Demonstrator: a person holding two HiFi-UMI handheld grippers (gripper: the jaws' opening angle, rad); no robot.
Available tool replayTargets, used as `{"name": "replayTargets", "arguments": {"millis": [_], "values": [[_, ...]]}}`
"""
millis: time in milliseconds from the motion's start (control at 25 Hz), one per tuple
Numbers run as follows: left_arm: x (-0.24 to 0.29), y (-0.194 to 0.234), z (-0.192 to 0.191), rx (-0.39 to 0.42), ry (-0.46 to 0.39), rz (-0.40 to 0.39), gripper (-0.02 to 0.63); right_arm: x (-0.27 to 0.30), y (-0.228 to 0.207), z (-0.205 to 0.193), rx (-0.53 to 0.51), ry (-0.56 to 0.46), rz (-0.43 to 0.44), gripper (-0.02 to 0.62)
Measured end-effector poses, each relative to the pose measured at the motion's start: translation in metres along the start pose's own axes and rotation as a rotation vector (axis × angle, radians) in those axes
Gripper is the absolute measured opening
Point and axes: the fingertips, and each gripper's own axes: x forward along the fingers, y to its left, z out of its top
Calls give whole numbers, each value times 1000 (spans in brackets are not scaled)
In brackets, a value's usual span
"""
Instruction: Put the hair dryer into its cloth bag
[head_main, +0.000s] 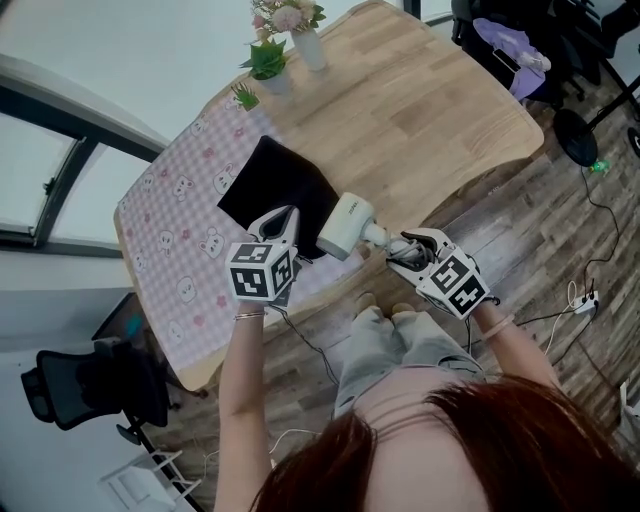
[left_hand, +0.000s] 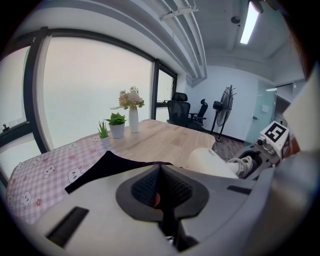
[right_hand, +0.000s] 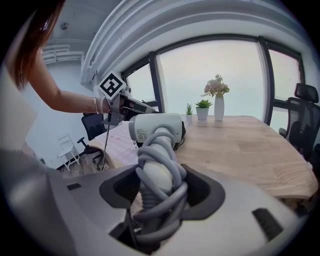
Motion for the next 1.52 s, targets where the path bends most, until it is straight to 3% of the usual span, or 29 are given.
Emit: {"name": "replayTargets", "arguments": {"millis": [640, 920, 1520], "values": [[-1, -6, -5, 22, 5, -87, 17, 26, 36, -9, 17, 64, 71, 239], [-4, -8, -8, 35, 9, -136, 17, 41, 39, -17, 103, 95, 112, 239], [-13, -11, -22, 100, 50, -268, 17, 58, 25, -4, 140, 97, 25, 239]]}}
